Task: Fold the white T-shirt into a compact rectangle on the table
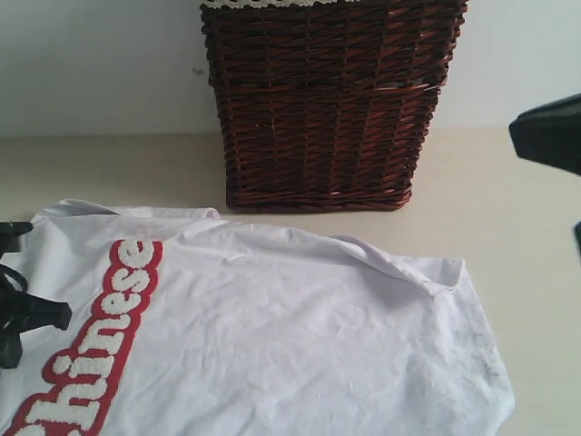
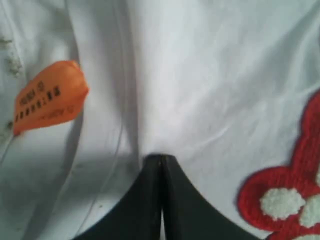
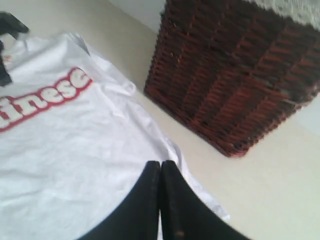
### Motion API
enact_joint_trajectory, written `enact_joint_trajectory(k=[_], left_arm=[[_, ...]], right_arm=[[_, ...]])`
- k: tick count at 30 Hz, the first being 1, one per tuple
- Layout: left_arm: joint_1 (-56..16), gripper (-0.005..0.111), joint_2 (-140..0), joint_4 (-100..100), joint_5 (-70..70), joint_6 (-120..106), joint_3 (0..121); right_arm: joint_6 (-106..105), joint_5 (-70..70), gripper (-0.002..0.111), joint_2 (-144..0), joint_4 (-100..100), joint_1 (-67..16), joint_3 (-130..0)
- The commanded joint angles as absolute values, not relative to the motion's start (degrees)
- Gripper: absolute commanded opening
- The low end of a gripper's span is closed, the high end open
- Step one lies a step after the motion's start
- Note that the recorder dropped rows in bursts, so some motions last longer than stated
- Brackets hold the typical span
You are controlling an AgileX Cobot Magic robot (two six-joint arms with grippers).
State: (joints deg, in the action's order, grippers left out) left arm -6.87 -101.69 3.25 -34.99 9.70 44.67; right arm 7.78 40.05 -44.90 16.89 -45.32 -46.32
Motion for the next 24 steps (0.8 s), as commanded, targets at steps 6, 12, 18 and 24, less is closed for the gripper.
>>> enact_joint_trajectory(k=[6, 12, 18, 24], left_arm=[[-6.24, 0.006, -87.04, 4.77, -39.63, 10.69, 47.55], [-6.24, 0.023, -80.41, 4.67, -43.00, 8.41, 47.99], [-6.24, 0.027, -78.08, -0.54, -43.22, 4.60, 47.99], [-6.24, 0.027, -78.08, -6.35, -42.29, 0.00, 47.99]], right_arm=[[13.23, 41.90, 0.035, -59.58, 23.10, -44.98, -45.59], [16.61, 44.38, 0.040, -73.74, 32.07, -44.88, -45.59], [21.81, 44.87, 0.044, -86.88, 38.40, -44.62, -47.32], [28.25, 41.74, 0.046, -97.39, 45.74, -40.89, -49.53]])
